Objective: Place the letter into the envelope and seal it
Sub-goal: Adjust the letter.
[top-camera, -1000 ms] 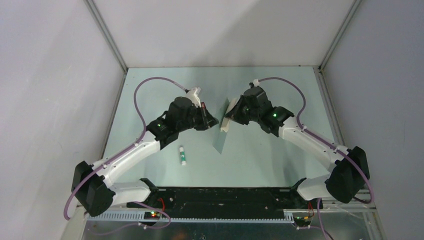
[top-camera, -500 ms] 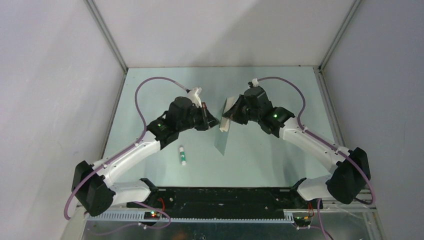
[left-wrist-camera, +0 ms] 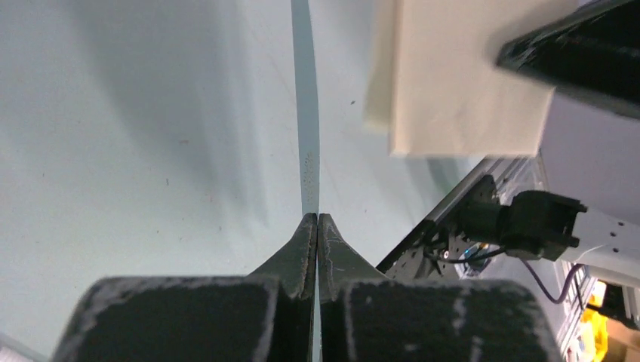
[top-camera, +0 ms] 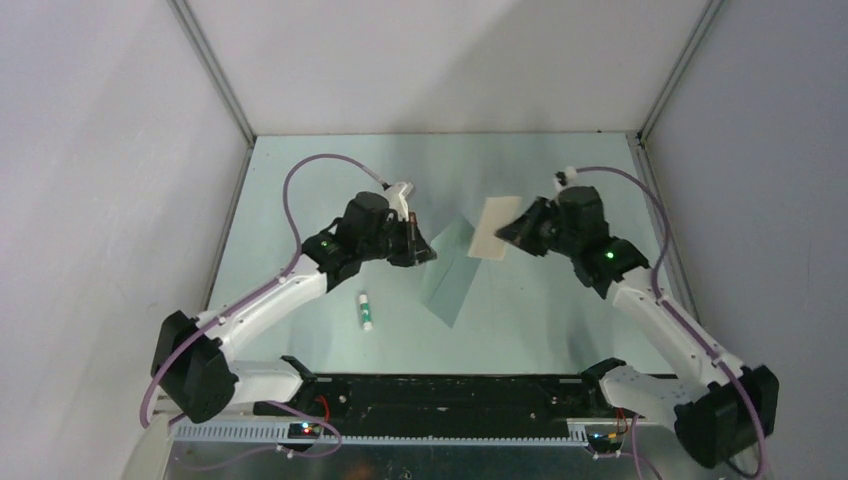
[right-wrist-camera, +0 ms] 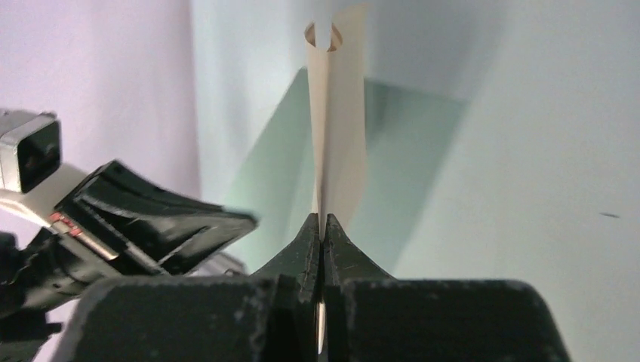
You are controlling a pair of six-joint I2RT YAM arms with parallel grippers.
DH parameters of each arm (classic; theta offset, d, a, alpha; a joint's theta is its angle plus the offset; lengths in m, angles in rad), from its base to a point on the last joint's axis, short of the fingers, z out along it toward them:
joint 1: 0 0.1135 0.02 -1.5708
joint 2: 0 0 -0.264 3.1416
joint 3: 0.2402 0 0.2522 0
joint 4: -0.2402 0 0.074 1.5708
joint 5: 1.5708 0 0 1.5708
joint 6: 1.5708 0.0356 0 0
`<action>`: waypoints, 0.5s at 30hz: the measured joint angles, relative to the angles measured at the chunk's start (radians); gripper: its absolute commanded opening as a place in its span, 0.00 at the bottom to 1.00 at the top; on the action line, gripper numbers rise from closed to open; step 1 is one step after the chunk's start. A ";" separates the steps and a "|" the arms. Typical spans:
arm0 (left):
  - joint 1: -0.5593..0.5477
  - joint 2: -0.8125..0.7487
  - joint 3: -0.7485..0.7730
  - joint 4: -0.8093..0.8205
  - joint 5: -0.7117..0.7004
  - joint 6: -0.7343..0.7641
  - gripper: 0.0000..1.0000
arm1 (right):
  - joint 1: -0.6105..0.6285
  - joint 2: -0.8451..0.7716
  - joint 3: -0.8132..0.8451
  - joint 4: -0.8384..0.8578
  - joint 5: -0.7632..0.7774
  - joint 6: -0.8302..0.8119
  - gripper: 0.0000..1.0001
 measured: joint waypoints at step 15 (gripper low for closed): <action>0.061 0.505 0.315 -0.333 0.348 0.334 0.03 | -0.332 -0.244 -0.106 -0.256 -0.133 -0.263 0.00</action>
